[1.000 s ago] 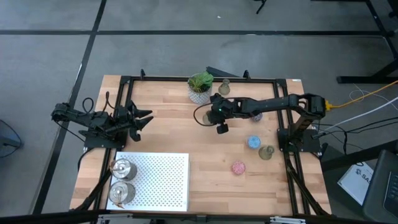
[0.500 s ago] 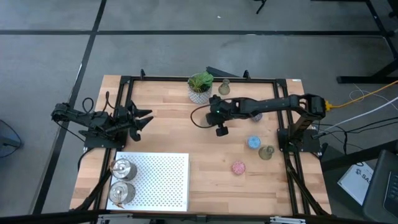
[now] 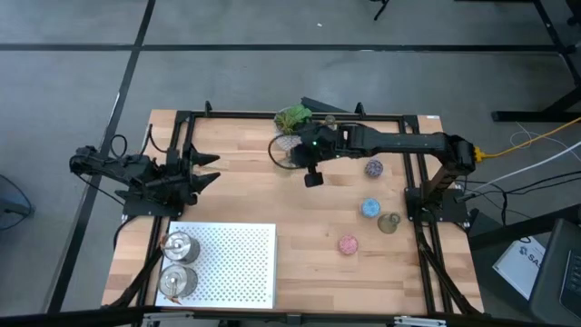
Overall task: Pick & Place candle stick holders
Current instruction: Put the middle transparent candle holder on the shelf
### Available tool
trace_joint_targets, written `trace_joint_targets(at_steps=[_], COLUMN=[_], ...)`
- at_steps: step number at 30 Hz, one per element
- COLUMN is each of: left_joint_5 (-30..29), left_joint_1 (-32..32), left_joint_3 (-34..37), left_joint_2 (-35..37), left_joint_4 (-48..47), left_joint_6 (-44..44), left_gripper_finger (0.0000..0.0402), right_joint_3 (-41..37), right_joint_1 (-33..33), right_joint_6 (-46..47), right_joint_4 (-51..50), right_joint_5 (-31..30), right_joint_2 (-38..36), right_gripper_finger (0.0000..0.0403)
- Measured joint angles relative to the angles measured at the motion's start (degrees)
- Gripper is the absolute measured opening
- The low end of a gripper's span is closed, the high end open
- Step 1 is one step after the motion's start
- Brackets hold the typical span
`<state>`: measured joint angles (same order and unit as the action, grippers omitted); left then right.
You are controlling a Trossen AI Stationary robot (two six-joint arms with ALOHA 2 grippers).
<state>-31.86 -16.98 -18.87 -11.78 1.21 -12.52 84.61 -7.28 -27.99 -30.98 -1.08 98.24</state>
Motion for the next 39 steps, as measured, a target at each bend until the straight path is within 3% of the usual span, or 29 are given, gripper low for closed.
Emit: trace_joint_targets(at_steps=[11, 20, 33, 39], left_joint_5=[0.07, 0.08, 19.07, 19.03], left_joint_1=[0.76, 8.46, 17.95, 19.08], left_joint_3=[-17.51, -29.58, -32.68, -32.68], left_joint_2=[-27.11, -47.57, -55.41, -56.18], left_joint_4=[-5.73, -12.33, -9.19, -7.82], left_joint_6=[-1.9, -2.82, -1.09, 1.25], left_gripper_finger=[0.0297, 0.0297, 0.0297, 0.0293], right_joint_3=[6.61, 6.81, 6.81, 6.81], right_joint_1=[2.75, 5.07, 6.28, 6.26], right_joint_6=[-2.03, -2.9, -4.24, -4.41], right_joint_4=[0.37, 1.77, 3.69, 4.56], right_joint_5=[1.31, 1.09, 1.23, 1.65], right_joint_2=[-0.07, -0.07, -0.07, -0.09], right_gripper_finger=[0.0022, 0.0022, 0.0022, 0.0022])
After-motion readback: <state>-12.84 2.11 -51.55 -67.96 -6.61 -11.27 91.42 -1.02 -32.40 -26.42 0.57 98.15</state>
